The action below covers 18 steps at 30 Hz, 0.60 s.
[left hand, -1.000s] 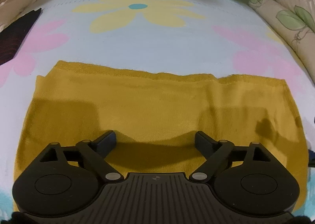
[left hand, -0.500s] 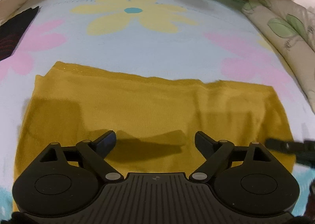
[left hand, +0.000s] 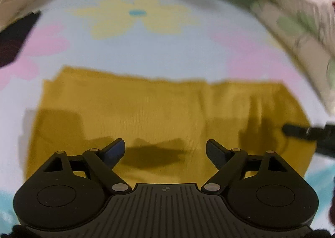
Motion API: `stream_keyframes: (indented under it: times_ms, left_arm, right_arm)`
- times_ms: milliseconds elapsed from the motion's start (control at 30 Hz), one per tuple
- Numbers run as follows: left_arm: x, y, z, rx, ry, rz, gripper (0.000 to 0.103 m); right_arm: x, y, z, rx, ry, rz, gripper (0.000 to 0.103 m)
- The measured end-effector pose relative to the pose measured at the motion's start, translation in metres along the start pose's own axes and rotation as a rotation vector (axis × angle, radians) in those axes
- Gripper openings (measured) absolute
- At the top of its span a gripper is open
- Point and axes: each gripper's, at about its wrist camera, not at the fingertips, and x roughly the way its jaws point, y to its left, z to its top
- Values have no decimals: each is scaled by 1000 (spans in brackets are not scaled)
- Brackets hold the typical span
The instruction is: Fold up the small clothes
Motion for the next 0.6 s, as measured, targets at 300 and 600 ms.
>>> stream_keyframes:
  times_ms: [300,600]
  left_arm:
    - [-60,52,8,-76,-87,40,85]
    - [-74,112,7,-184,-105,68,84]
  right_arm:
    - [-1,43,-3,8,-30,111,30]
    - [37,112,-23,-4,16,257,30]
